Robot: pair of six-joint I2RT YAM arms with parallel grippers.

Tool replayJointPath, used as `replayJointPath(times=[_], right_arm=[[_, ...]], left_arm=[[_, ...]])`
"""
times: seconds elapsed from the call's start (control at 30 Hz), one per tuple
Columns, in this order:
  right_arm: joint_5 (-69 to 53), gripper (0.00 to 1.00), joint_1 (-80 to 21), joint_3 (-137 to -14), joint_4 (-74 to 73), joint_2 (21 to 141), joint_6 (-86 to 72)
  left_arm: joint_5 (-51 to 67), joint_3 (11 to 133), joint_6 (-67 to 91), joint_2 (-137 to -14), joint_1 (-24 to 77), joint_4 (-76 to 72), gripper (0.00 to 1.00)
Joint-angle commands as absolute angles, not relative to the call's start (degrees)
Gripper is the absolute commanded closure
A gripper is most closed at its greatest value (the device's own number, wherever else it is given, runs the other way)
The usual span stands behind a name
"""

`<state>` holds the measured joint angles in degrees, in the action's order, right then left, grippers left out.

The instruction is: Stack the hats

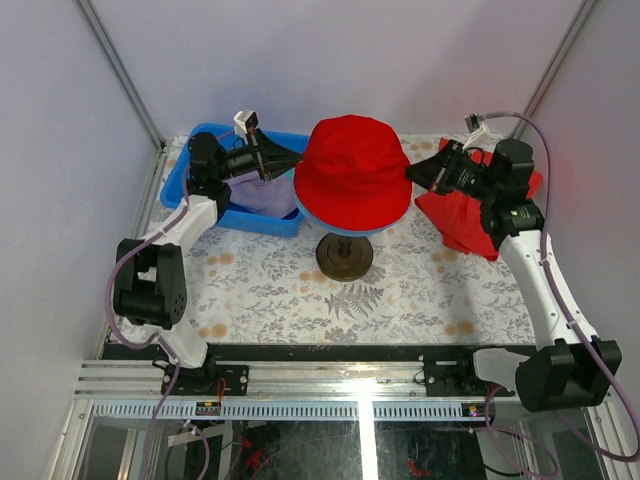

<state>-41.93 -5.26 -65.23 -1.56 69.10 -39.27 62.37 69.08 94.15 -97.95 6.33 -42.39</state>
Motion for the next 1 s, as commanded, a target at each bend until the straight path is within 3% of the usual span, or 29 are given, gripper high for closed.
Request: replayJointPath(times=[0.0,0.33,0.47,0.6,0.7,0.97], right_arm=[[-41.18,0.95,-5.82,-63.28,-16.55,73.16,-33.27],[-41.9,0.66,-5.85,-64.49,-15.28,71.06,-35.64],[-41.21,0.63,-5.8,-65.41,-15.57,70.23,-36.13],[-40.17,0.62,-5.78,-65.83,-17.01,70.55,-35.16],[-39.43,0.6,-5.8,-65.59,-17.97,70.59,-34.22],[-37.31,0.38,-5.8,-66.48,-20.77,70.9,-32.32]], left_arm=[[61.91,65.83,86.75,-94.04,6.13,-33.64,0.93],[61.67,65.08,86.84,-93.45,6.1,-34.25,0.8],[61.82,65.82,87.58,-93.74,6.07,-35.8,0.71],[61.16,66.25,86.95,-93.65,5.24,-35.49,0.7],[60.37,67.03,84.37,-93.39,3.08,-32.14,0.68],[55.46,70.33,68.69,-93.43,-2.31,-11.55,0.67]])
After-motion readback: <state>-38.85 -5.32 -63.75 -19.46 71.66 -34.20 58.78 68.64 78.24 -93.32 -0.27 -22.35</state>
